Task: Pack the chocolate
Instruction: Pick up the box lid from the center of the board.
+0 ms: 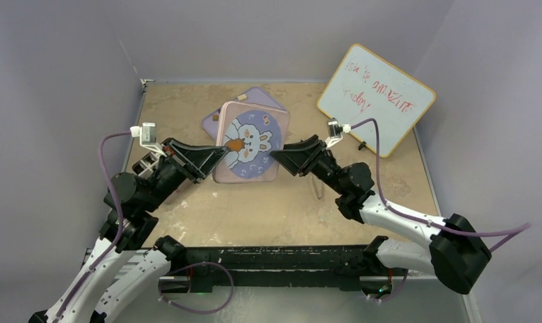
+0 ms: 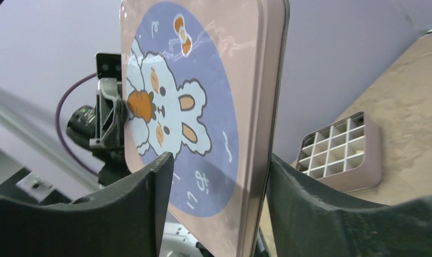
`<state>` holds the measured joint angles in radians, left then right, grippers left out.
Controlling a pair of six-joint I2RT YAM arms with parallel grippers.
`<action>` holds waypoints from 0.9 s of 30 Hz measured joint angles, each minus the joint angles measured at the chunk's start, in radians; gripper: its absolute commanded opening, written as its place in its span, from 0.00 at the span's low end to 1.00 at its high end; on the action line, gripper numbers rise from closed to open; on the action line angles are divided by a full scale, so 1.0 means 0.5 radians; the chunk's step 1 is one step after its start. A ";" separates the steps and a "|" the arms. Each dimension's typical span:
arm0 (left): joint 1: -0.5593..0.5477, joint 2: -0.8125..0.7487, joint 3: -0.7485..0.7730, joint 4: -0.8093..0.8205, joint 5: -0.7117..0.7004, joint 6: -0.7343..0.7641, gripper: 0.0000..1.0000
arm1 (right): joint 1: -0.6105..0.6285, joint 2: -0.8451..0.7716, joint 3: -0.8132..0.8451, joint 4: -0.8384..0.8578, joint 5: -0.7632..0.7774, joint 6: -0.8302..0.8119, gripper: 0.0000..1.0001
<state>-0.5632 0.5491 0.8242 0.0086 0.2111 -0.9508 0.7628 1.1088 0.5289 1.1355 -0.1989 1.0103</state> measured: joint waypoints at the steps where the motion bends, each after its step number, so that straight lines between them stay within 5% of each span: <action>1: 0.000 -0.021 -0.005 0.005 -0.004 -0.006 0.00 | 0.000 0.036 0.000 0.056 -0.043 0.026 0.52; 6: 0.000 -0.031 -0.007 0.003 -0.021 0.001 0.08 | -0.018 0.126 0.018 0.175 -0.170 0.093 0.30; 11: 0.010 -0.063 -0.009 -0.092 -0.218 0.092 0.16 | -0.081 0.185 0.069 0.282 -0.285 0.172 0.20; 15: 0.011 -0.098 -0.037 -0.204 -0.381 0.213 0.34 | -0.124 0.334 0.110 0.530 -0.400 0.302 0.01; 19: 0.011 -0.088 -0.037 -0.375 -0.496 0.336 0.52 | -0.187 0.528 0.116 0.661 -0.477 0.456 0.00; 27: 0.011 -0.039 -0.010 -0.731 -0.836 0.618 0.70 | -0.298 0.766 0.147 0.664 -0.494 0.568 0.00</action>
<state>-0.5579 0.5297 0.8192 -0.3569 -0.2070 -0.6418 0.6140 1.4918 0.6025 1.4673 -0.4461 1.2942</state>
